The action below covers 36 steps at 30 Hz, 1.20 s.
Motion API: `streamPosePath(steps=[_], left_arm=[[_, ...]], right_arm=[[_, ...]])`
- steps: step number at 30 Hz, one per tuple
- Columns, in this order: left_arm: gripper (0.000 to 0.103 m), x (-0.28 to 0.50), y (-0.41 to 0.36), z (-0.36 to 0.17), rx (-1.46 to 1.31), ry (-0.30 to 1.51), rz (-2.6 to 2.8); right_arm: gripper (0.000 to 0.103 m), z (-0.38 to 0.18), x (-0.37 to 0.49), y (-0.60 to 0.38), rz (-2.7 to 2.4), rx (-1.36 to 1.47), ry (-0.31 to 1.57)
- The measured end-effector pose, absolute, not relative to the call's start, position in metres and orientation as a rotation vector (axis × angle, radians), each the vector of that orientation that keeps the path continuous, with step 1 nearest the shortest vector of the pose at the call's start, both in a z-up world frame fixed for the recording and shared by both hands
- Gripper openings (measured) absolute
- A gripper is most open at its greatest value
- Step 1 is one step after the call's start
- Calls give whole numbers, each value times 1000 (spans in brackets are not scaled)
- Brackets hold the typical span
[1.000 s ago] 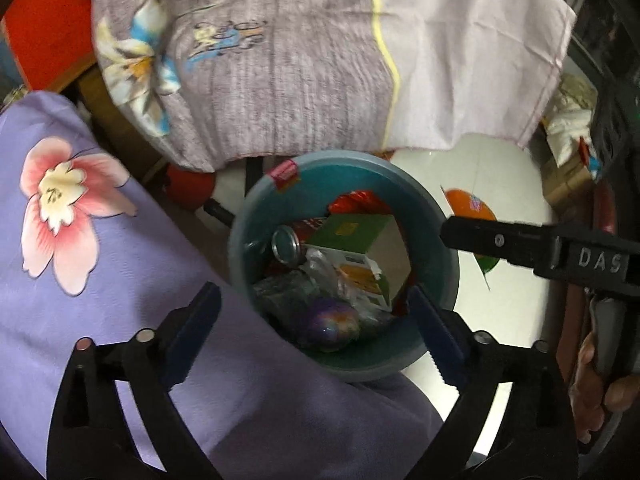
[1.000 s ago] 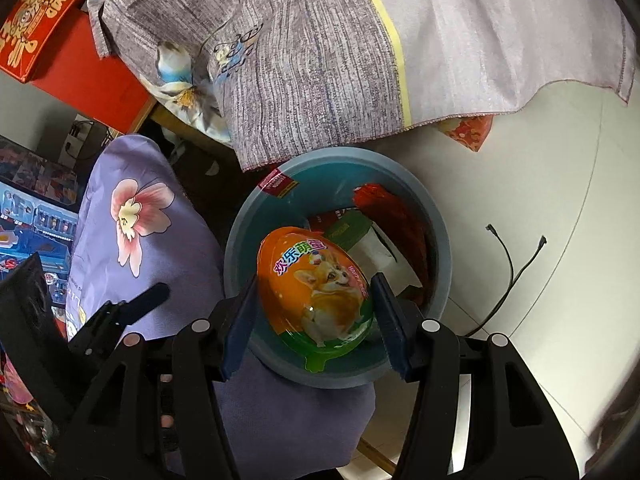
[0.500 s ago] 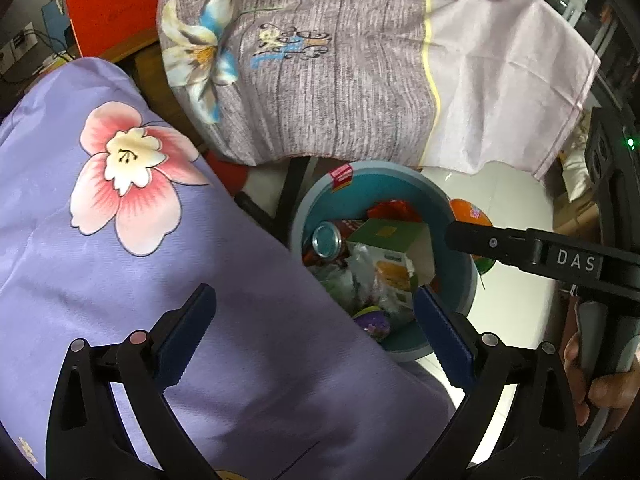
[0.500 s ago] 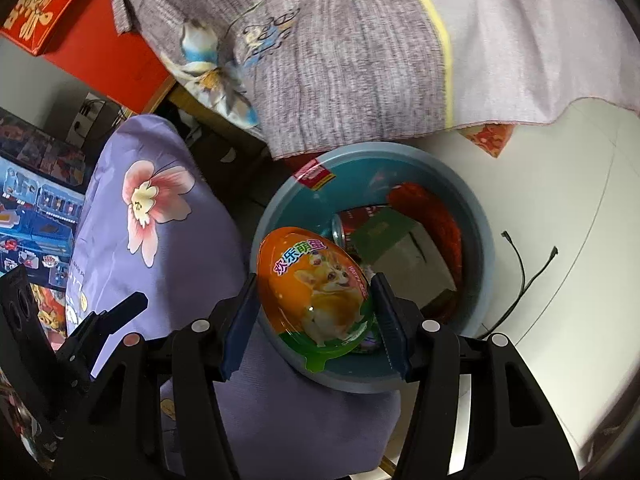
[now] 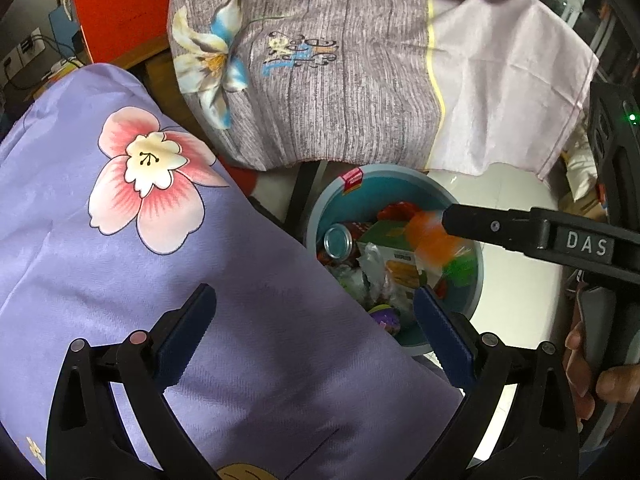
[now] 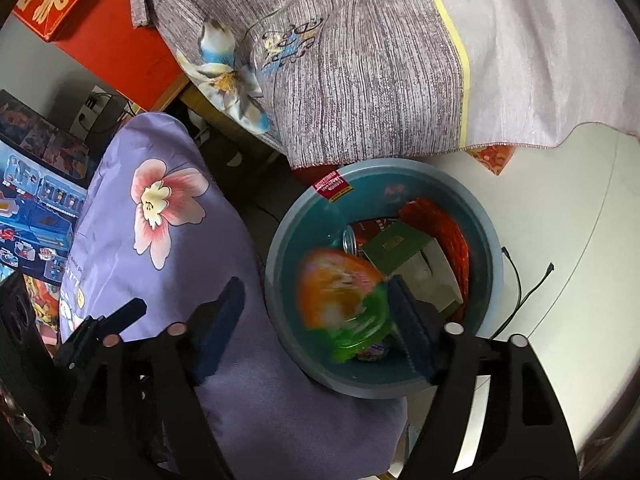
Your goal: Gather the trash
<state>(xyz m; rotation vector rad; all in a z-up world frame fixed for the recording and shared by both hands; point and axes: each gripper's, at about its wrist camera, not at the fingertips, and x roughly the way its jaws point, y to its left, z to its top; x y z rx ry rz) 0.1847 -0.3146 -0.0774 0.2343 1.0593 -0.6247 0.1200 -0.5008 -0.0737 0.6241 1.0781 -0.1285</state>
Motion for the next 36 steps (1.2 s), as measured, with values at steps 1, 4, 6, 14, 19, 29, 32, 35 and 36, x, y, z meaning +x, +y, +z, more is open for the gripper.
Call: streamPosePath(steps=[1, 4, 6, 14, 19, 29, 32, 35, 36], left_arm=[[99, 184, -313, -77, 234, 1058, -623], [99, 183, -312, -78, 233, 1068, -621], [99, 182, -311, -78, 234, 1070, -617], [99, 174, -308, -76, 252, 1074, -596], [99, 168, -298, -70, 257, 1068, -550], [99, 143, -269, -53, 247, 1034, -514], [99, 135, -262, -46, 241, 1020, -515], [99, 125, -256, -41, 235, 1004, -516], [99, 122, -254, -40, 235, 1000, -514]], right_arm=[[74, -74, 120, -501, -130, 626, 1080], [75, -74, 119, -500, -128, 631, 1085], [78, -73, 117, -499, -133, 634, 1087], [93, -64, 107, -495, -155, 599, 1075], [96, -51, 94, -484, -146, 519, 1056], [96, -21, 53, -457, -188, 340, 1017], [96, -17, 39, -453, -195, 342, 1012], [96, -16, 26, -450, -198, 348, 1011], [96, -15, 23, -448, -201, 348, 1010]])
